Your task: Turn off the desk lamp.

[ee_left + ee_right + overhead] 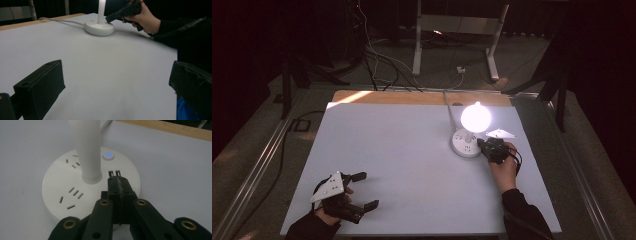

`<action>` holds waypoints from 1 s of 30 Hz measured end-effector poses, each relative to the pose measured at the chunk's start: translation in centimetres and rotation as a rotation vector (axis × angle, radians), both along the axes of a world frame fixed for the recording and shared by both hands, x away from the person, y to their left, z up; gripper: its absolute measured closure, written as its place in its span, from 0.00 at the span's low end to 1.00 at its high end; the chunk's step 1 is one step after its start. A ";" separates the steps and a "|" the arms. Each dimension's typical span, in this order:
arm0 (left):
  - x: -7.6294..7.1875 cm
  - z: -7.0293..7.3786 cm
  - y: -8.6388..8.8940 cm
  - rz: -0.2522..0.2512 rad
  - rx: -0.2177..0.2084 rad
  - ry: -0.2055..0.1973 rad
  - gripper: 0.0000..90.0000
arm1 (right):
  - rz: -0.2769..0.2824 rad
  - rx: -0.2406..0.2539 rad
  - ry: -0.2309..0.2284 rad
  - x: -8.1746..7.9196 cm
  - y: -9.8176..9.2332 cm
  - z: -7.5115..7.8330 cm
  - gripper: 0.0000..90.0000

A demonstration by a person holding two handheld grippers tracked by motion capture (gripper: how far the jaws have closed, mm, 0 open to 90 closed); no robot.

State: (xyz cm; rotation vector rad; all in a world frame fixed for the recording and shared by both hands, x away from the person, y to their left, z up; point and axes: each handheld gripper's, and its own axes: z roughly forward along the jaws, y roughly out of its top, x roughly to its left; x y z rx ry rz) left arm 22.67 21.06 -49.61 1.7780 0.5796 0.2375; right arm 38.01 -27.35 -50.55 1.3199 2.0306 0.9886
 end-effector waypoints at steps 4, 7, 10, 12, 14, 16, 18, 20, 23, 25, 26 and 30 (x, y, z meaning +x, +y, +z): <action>0.0 0.0 0.0 0.002 0.000 0.001 0.01 | 0.005 0.003 -0.005 0.0 0.0 -0.1 1.00; 0.0 0.0 0.0 -0.001 -0.001 -0.003 0.01 | 0.002 0.025 0.001 0.0 -0.2 -0.1 1.00; 0.0 0.0 0.1 0.003 -0.004 -0.002 0.01 | -0.007 0.015 -0.007 -0.1 -0.3 0.2 1.00; 0.1 0.0 0.1 0.002 -0.003 -0.001 0.01 | -0.014 0.031 -0.018 -0.2 -0.5 0.7 1.00; 0.1 0.0 0.0 0.001 -0.004 0.000 0.01 | -0.016 0.042 -0.029 -0.4 -0.7 1.1 1.00; 0.0 0.0 0.0 0.001 -0.002 0.000 0.01 | -0.019 0.043 -0.046 -0.6 -0.7 1.6 1.00; 0.0 0.0 0.0 0.001 -0.003 -0.001 0.01 | -0.023 0.051 -0.054 -0.7 -0.8 2.0 1.00; 0.1 0.0 0.1 0.003 -0.005 -0.001 0.01 | -0.021 0.058 -0.055 -0.8 -0.9 2.2 0.99; 0.0 0.0 0.1 0.001 -0.004 -0.001 0.01 | -0.017 0.068 -0.055 -0.9 -1.0 2.6 0.90; 0.1 0.0 0.1 0.002 -0.005 -0.001 0.01 | -0.016 0.066 -0.062 -1.0 -1.0 2.8 0.83; 0.1 0.0 0.1 0.003 -0.005 -0.001 0.01 | -0.014 0.069 -0.052 -1.0 -1.0 2.9 0.75; 0.0 0.1 0.1 0.003 -0.009 -0.003 0.01 | -0.010 0.066 -0.060 -1.5 -1.1 3.0 0.53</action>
